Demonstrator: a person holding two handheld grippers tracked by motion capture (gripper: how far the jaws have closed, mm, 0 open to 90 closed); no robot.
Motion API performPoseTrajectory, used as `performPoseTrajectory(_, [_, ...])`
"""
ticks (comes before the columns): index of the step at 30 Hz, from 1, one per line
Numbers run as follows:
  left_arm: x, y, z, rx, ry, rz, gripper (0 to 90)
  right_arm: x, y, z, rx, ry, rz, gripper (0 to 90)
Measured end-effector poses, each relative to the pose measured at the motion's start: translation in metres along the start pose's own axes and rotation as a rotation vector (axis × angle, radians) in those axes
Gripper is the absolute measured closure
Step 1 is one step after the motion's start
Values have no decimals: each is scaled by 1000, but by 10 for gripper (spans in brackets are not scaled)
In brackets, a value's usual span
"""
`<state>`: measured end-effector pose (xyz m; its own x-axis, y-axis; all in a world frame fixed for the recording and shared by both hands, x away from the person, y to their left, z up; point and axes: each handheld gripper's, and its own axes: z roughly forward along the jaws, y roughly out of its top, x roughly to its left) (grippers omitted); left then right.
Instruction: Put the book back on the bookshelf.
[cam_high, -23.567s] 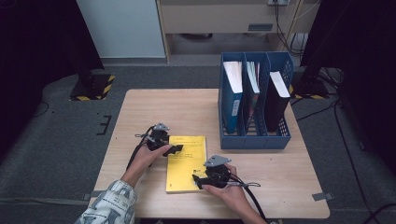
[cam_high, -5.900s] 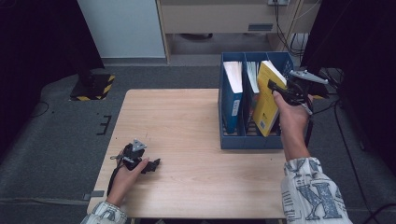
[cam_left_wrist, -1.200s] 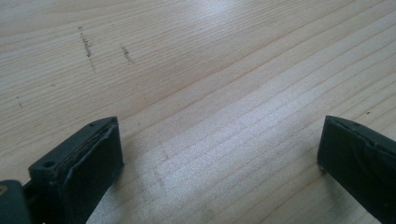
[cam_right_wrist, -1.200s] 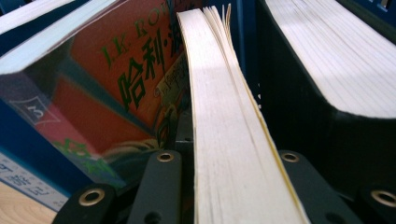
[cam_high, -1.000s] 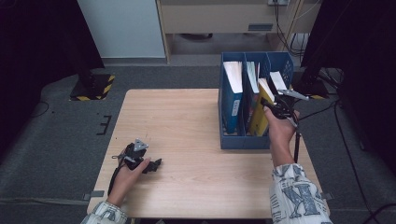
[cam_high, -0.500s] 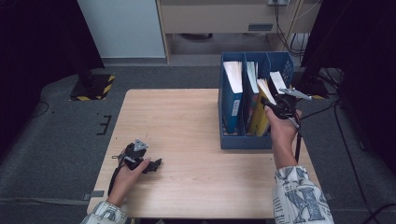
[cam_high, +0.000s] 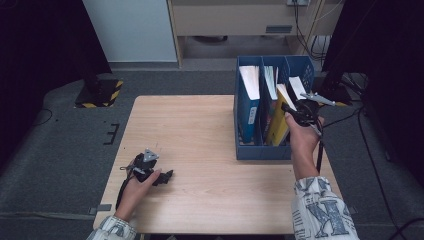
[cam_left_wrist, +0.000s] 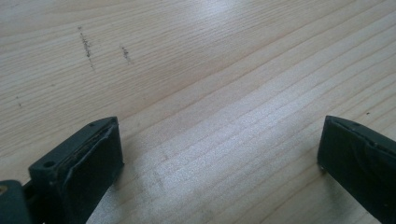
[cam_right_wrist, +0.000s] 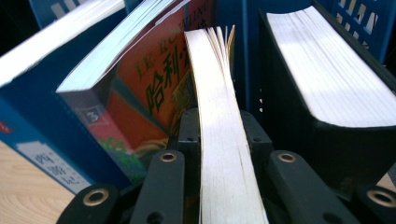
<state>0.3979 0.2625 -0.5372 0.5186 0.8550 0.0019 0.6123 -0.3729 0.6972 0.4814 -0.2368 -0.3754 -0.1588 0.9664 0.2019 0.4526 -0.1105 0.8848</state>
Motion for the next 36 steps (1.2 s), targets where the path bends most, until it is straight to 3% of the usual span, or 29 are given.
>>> performPoseTrajectory(14, [0, 0, 0, 0, 0, 1, 0, -5, 15, 13, -35, 17, 54, 748])
performPoseTrajectory(36, [0, 1, 1, -1, -4, 3, 0, -2, 16, 39, -62, -10, 52, 748])
